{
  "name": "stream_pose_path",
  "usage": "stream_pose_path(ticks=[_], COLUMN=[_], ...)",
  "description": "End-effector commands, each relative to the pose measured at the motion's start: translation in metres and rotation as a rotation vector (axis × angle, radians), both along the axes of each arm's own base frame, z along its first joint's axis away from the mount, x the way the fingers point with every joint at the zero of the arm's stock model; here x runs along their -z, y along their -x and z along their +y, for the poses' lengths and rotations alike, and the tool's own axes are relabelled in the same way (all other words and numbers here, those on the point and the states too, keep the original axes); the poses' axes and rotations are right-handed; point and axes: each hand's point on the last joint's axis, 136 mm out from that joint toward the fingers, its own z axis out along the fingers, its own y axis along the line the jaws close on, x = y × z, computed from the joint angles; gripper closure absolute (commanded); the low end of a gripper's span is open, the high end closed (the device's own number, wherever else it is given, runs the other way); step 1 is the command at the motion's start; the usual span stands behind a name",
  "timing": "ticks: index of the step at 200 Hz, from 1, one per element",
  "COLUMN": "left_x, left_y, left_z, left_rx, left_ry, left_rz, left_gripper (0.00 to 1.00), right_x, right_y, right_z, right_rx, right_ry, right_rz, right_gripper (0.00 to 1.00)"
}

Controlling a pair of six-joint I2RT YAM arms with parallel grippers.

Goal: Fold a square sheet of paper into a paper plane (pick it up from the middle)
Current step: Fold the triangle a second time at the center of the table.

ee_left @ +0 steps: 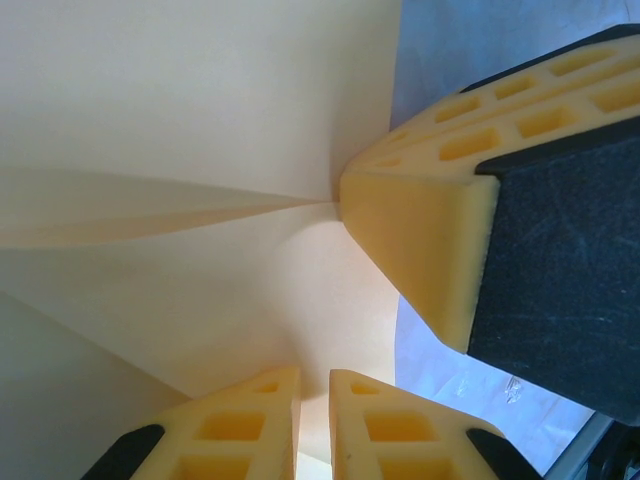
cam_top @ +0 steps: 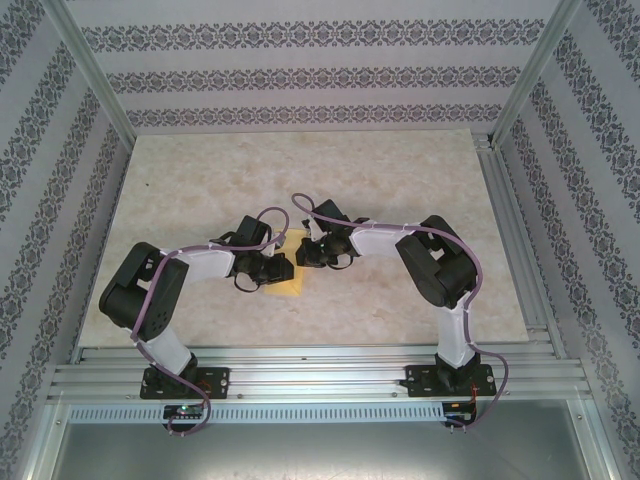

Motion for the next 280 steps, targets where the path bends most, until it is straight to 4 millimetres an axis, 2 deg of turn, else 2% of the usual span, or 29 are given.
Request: stream_pose_path(ticks=[1, 17, 46, 71, 84, 114, 163, 199, 243, 280], left_x=[0.007, 0.009, 0.013, 0.014, 0.013, 0.013, 0.015, 0.013, 0.013, 0.000], left_y=[0.001, 0.002, 0.003, 0.003, 0.003, 0.003, 0.003, 0.004, 0.004, -0.005], left_z=[0.003, 0.005, 0.012, 0.013, 0.012, 0.011, 0.008, 0.003, 0.003, 0.004], left_rx=[-0.008, -0.014, -0.033, -0.044, -0.050, -0.050, -0.037, -0.008, 0.005, -0.032], left_ry=[-0.022, -0.038, -0.085, -0.100, -0.101, -0.101, -0.088, -0.064, -0.067, -0.067], left_rz=[0.015, 0.023, 0.035, 0.042, 0.044, 0.045, 0.044, 0.034, 0.029, -0.008], left_gripper=[0.83, 0.84, 0.85, 0.85, 0.85, 0.86, 0.87, 0.88, 0.89, 0.86], right_x=[-0.002, -0.010, -0.036, -0.045, -0.043, -0.034, -0.020, -0.007, 0.000, 0.016], right_y=[-0.001, -0.003, -0.010, -0.007, -0.001, 0.012, 0.009, 0.010, 0.011, 0.015], right_z=[0.007, 0.005, -0.006, -0.016, -0.017, -0.006, 0.007, 0.006, 0.004, -0.014], right_rx=[-0.018, -0.010, 0.043, 0.070, 0.072, 0.056, 0.051, 0.051, 0.049, 0.060], right_ry=[-0.001, 0.000, -0.009, 0.016, 0.026, 0.016, 0.008, 0.031, 0.052, 0.164], right_rz=[-0.021, -0.035, -0.092, -0.118, -0.110, -0.079, -0.045, -0.019, -0.006, 0.013], right_gripper=[0.88, 0.84, 0.74, 0.72, 0.75, 0.80, 0.86, 0.87, 0.87, 0.87])
